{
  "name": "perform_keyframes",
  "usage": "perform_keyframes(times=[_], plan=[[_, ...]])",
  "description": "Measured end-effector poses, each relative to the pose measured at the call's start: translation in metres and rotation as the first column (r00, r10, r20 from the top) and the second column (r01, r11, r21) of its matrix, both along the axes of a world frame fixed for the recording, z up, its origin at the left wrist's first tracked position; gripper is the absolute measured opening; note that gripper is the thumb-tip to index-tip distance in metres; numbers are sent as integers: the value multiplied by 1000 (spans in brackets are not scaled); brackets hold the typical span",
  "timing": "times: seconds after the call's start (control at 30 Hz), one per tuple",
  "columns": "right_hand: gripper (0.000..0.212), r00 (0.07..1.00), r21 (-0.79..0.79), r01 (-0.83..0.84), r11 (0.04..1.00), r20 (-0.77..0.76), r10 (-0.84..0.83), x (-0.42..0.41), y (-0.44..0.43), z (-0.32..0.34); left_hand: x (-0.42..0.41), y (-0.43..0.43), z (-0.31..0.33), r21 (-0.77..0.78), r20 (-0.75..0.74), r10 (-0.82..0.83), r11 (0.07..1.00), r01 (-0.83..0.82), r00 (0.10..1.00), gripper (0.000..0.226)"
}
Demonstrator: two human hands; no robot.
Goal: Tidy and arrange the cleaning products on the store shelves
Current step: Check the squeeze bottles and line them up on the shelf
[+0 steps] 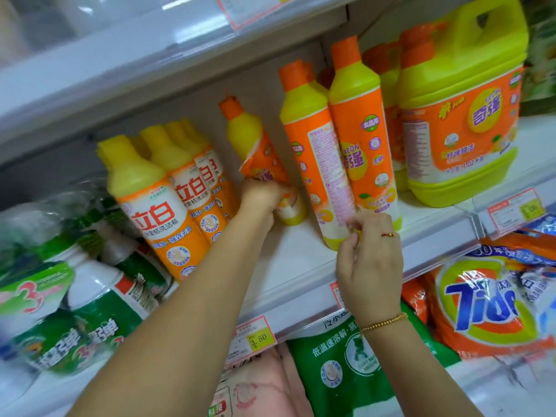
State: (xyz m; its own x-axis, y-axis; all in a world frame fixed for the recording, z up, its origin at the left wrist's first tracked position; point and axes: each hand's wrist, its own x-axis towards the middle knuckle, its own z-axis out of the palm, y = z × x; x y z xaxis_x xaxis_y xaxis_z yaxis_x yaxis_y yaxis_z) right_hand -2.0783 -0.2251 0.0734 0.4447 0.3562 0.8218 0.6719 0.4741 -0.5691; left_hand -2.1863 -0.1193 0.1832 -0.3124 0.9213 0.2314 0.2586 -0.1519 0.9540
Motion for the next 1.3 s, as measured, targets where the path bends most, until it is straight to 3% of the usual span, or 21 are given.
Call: perform_keyframes(times=[0.1,0.23,0.3,0.4,0.5,0.6,0.7,0.83,0.93,1.07,1.13,1.3], plan=[[18,999,-23,-31,999,-10,31,1,-2,0,-6,-39,-7,59,-9,-4,998,4,1000,43],[11,987,-96,-159,983,-48,155,6,-11,8,-15,-84,-5,235,-220,87,971,-34,972,49],[9,951,-94,-276,956,-169,258,2,-28,21,-21,-111,-2,337,-335,113,941,8,935,54],[39,751,3,-629,777,-255,609,-17,-74,49,-30,-159,0,416,-467,87,900,131,880,50],[53,512,147,-813,563,-281,812,-36,-121,81,-31,-205,-1,472,-499,62,856,211,864,44],[40,225,359,-818,449,-517,826,-38,-150,104,-28,-241,-6,528,-599,205,828,189,774,57],[40,19,323,-904,280,-624,781,-32,-160,102,-42,-262,-12,545,-647,298,825,152,702,69],[33,5,101,-992,78,-579,815,-36,-170,86,-77,-287,-22,417,-748,231,893,170,622,72],[35,71,-21,-997,71,-549,833,-42,-178,83,-94,-308,-27,336,-768,157,924,181,621,78],[36,130,-188,-982,36,-517,846,-46,-190,83,-109,-326,-39,269,-720,92,951,154,688,73],[42,147,-200,-979,48,-520,842,-45,-197,84,-117,-332,-45,224,-704,92,970,97,704,67],[40,126,-63,-992,109,-504,854,-30,-209,100,-128,-340,-53,111,-671,52,993,31,739,59]])
